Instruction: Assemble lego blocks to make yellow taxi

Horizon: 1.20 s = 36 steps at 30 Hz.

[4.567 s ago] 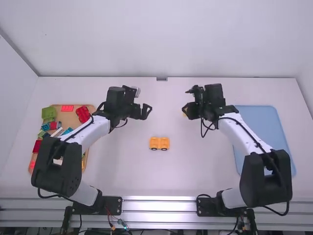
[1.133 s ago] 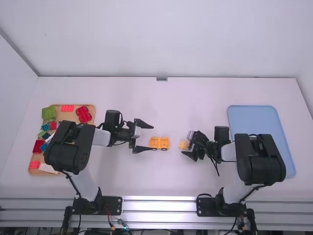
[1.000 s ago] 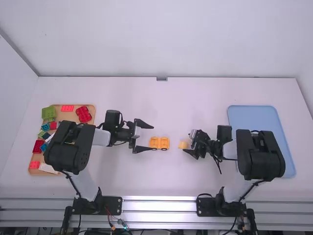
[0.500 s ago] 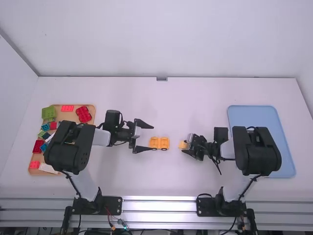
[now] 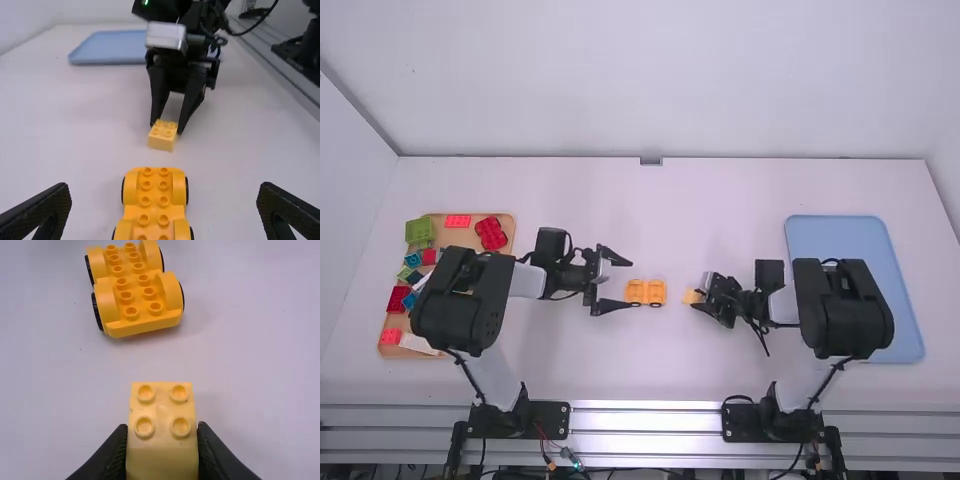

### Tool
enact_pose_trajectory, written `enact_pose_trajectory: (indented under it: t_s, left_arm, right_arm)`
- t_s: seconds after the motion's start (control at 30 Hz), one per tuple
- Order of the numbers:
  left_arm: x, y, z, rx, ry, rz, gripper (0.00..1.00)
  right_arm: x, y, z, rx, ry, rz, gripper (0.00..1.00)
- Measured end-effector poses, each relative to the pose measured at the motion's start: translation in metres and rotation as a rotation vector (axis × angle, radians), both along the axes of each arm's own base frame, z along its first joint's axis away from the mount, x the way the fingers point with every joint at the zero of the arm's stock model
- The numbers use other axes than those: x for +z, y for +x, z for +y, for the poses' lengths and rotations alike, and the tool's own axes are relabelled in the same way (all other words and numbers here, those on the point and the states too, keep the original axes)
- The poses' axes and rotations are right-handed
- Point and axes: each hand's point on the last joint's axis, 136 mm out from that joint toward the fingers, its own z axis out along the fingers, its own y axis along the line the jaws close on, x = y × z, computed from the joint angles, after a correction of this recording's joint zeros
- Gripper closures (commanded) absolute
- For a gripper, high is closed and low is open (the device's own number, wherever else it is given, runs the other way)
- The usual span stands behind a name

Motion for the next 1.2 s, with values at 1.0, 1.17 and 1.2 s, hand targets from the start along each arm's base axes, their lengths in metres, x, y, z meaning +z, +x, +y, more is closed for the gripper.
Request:
enact_pose_trajectory:
  t_s: [1.0,1.17,1.2]
  left_arm:
    - [-0.070,0.011,-0.024,0.046,0.215,-0.021,0.16]
    - [-0.068,0.013,-0.025,0.046,0.211,-0.036,0.24]
    - [-0.069,0.013,-0.025,0.045,0.211,-0.035,0.24]
  right_arm:
    - [0.046,0.007,0.088,0.274,-0.010,0.005,0.89]
    - [0.034,0.006,0.087,0.291,-0.039,0.059,0.89]
    - [0.034,0.006,0.087,0.292,-0.040,0.058,0.89]
